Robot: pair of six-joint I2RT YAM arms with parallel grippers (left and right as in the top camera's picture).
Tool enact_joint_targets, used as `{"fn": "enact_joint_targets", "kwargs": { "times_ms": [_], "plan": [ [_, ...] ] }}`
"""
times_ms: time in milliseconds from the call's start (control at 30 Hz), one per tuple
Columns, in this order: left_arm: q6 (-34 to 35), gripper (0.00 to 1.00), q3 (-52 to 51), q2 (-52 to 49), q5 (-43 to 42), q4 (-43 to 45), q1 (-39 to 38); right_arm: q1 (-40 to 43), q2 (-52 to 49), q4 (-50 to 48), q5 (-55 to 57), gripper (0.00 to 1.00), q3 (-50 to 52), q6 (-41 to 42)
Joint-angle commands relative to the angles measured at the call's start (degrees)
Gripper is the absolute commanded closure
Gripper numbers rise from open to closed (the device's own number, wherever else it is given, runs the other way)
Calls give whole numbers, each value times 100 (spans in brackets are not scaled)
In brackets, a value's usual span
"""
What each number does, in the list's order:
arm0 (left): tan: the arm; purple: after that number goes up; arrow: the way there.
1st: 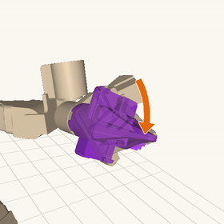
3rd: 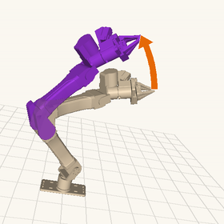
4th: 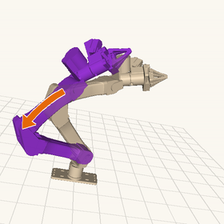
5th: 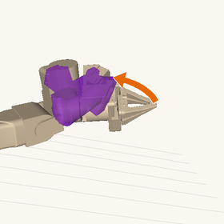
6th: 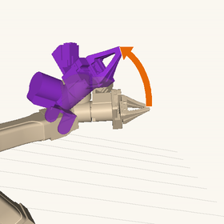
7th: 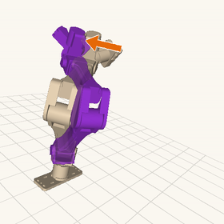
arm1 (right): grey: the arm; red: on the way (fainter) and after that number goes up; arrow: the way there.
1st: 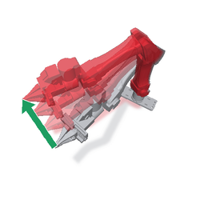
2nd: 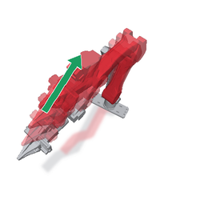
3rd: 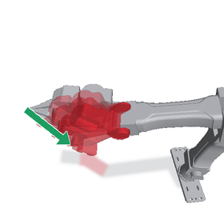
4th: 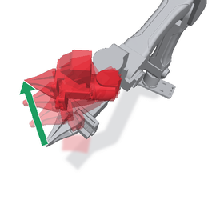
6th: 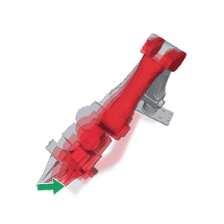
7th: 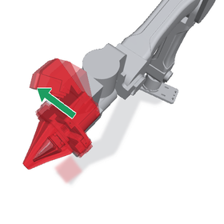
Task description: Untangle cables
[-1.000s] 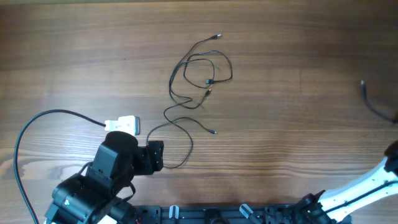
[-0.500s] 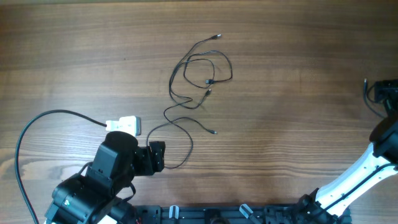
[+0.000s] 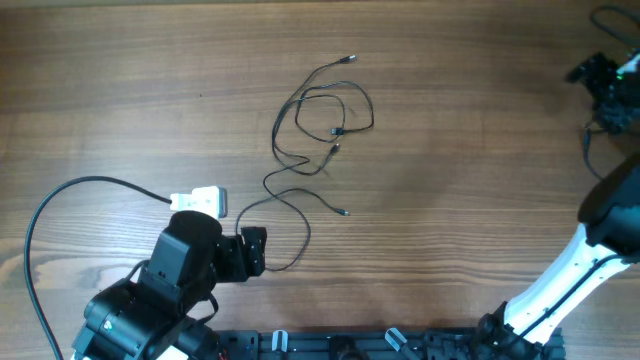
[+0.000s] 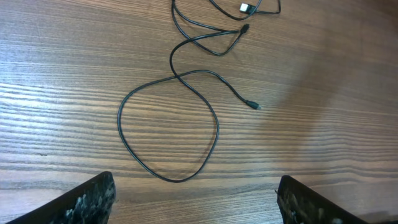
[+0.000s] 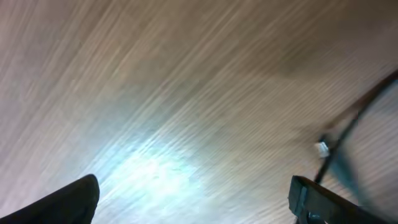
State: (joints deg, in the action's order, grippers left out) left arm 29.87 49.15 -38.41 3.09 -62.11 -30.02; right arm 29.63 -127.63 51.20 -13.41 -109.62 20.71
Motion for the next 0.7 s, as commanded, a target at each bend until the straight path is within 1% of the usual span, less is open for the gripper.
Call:
{"fn": "enact_joint_targets", "kwargs": {
  "times_ms": [0, 33, 67, 133, 233, 267, 367, 433, 467, 600, 667],
  "plan": [
    [35, 14, 42, 15, -66, 13, -9, -313, -31, 789, 2262, 0, -50, 1899],
    [35, 14, 42, 11, -66, 13, -9, -369, -31, 1329, 3099, 0, -50, 2870],
    [35, 14, 42, 9, -66, 13, -9, -400, -31, 1604, 3497, 0, -50, 3344],
    [33, 14, 42, 4, -66, 13, -9, -407, -31, 2020, 4028, 0, -50, 3930],
    [-11, 14, 39, 4, -68, 11, -9, -367, -31, 3195, 4964, 0, -50, 5672],
    [-11, 14, 37, 4, -66, 11, -9, -363, -31, 3407, 5110, 0, -50, 5965],
    [-13, 14, 37, 4, -66, 13, -9, -363, -31, 3663, 5281, 0, -50, 6026],
    [-22, 14, 37, 4, -66, 13, -9, -415, -28, 3746, 5259, 0, -50, 5827],
    [-79, 14, 37, 4, -66, 13, -9, -525, -28, 3768, 5246, 0, -50, 5657],
    [-79, 14, 37, 4, -68, 11, -9, -911, -28, 3952, 5239, 0, -50, 5770],
    [-103, 14, 37, 4, -68, 11, -9, -1095, -24, 3718, 5329, 0, -57, 5689]
  ]
}}
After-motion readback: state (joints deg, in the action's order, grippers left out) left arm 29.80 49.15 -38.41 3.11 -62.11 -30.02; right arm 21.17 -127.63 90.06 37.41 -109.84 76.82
